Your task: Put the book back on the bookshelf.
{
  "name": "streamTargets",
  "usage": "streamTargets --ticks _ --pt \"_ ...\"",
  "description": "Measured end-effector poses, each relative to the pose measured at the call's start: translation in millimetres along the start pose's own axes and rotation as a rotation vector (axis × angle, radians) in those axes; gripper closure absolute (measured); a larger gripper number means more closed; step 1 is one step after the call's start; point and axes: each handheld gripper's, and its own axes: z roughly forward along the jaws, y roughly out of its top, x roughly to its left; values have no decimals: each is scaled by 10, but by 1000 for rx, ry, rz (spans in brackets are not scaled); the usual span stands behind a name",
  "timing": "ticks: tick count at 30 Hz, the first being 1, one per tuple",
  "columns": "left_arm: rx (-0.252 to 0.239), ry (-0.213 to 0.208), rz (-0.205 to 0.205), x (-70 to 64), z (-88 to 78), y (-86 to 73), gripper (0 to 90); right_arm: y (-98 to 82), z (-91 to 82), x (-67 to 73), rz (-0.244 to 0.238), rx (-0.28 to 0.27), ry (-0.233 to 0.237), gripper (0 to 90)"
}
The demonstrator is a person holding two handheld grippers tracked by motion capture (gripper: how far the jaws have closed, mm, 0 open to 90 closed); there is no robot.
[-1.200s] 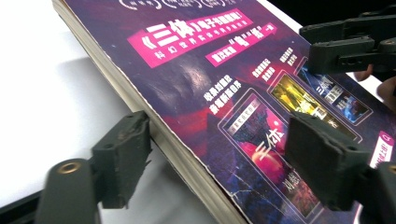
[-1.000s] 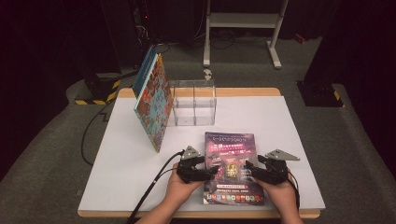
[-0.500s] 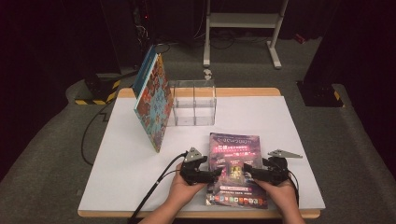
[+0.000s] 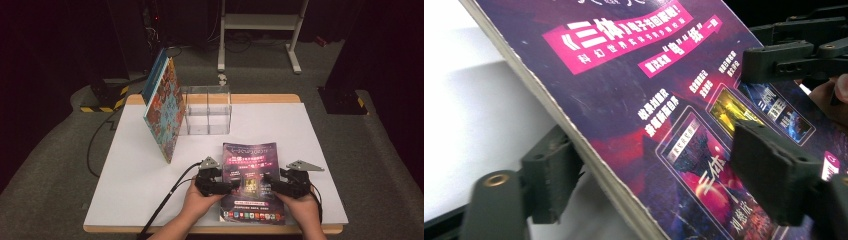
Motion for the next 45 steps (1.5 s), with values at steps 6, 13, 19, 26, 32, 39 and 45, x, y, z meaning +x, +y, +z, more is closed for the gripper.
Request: streamTargets --ticks 6,13,19,26,32,39,45 --pt "-37 14 28 -14 -103 36 385 28 -35 58 -12 -11 -9 458" --pt "-99 0 65 -51 -245 84 537 72 -45 121 -24 -30 -41 533" --pt "-133 -15 95 -94 -307 99 609 81 -51 135 -27 -45 -43 586" --pt "-158 -39 134 -207 -370 139 655 93 -102 130 -17 -86 -31 663" --pt "-173 -63 160 -326 -434 193 696 154 -188 223 -46 -134 -40 734" --pt "-200 -66 186 -379 -503 286 723 234 -243 268 -45 -181 -22 765" --pt "-241 -64 172 -343 -625 432 738 403 -281 358 -45 -222 -1 778"
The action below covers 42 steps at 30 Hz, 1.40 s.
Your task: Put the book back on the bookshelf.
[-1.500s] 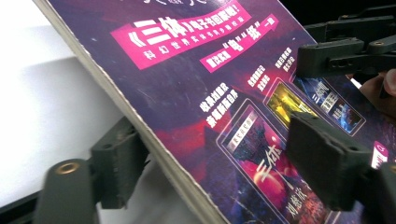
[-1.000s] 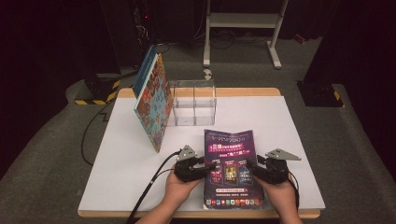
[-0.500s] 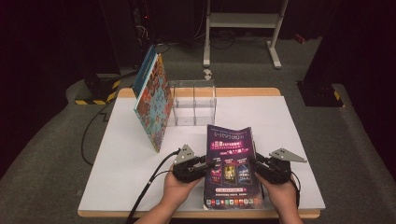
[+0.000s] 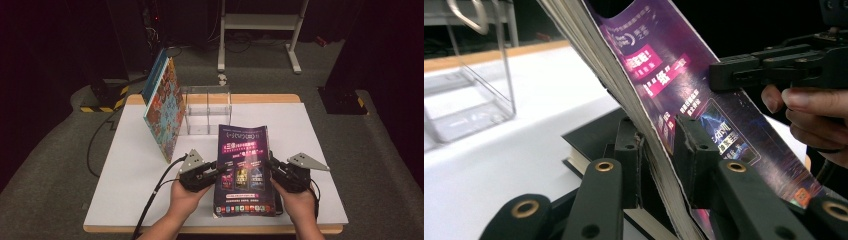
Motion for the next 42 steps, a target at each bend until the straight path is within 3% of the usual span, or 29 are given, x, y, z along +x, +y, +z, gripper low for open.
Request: streamTargets --ticks 7,18,21,23,27,33,42 --pt "-39 24 3 166 -174 167 753 170 145 192 -15 -35 23 787" --pt "-93 36 32 429 -399 291 777 337 390 498 -48 -53 44 795" --pt "-102 42 54 488 -437 304 779 364 431 557 -52 -54 42 798" --pt "-104 71 98 525 -433 295 794 383 448 593 -56 -57 41 802" --pt "-113 78 107 578 -450 312 796 414 502 648 -59 -58 37 806" --pt "-133 110 160 659 -478 340 795 455 593 719 -62 -59 47 810" --pt "-149 131 103 846 -512 386 805 470 760 792 -75 -49 69 818"
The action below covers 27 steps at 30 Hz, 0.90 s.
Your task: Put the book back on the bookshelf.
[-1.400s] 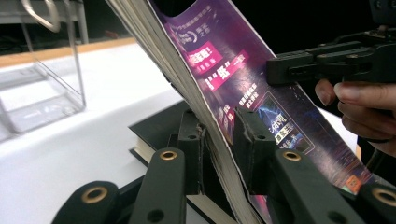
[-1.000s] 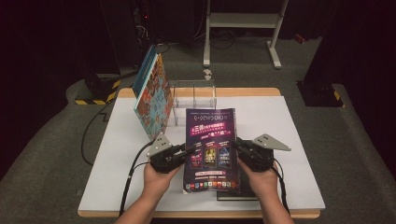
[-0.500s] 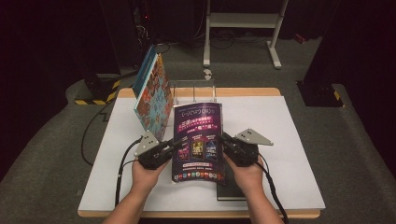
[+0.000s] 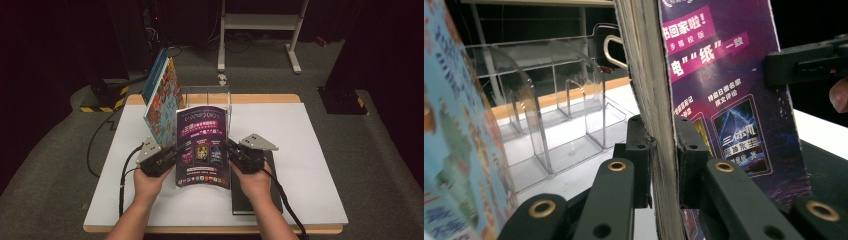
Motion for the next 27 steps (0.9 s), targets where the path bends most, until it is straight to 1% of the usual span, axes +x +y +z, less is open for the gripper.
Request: streamTargets --ticks 2,8,15,18,20,22,27 --pt "-5 2 -16 21 7 1 805 -3 28 1 1 -6 -1 820" --pt "-16 23 -27 78 29 5 811 10 110 15 7 -16 -2 825" --pt "-35 38 -25 120 66 37 815 46 195 13 12 -26 -11 827" --pt "-46 40 -32 128 86 38 815 52 220 2 17 -32 -11 828" --pt "-53 40 -29 133 100 32 815 51 233 -2 18 -35 -16 827" --pt "-50 40 -21 141 105 28 815 46 242 -6 14 -37 -23 827" --pt "-59 41 -23 132 98 15 816 20 218 6 12 -49 -22 827"
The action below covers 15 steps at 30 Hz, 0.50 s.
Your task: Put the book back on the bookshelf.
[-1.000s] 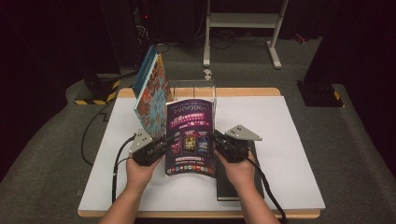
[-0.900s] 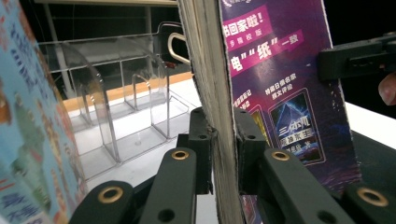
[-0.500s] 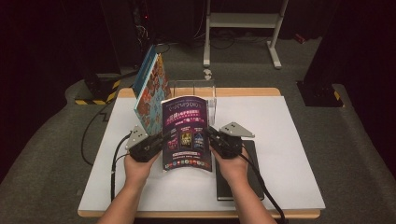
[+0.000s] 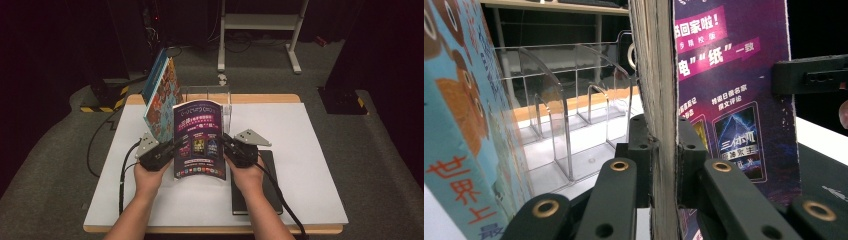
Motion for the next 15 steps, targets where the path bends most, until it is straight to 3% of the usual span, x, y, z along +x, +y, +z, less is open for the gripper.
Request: streamTargets --ticks 15 --pt "-6 -18 -8 -29 -120 -19 789 -113 -167 -5 9 -24 12 822"
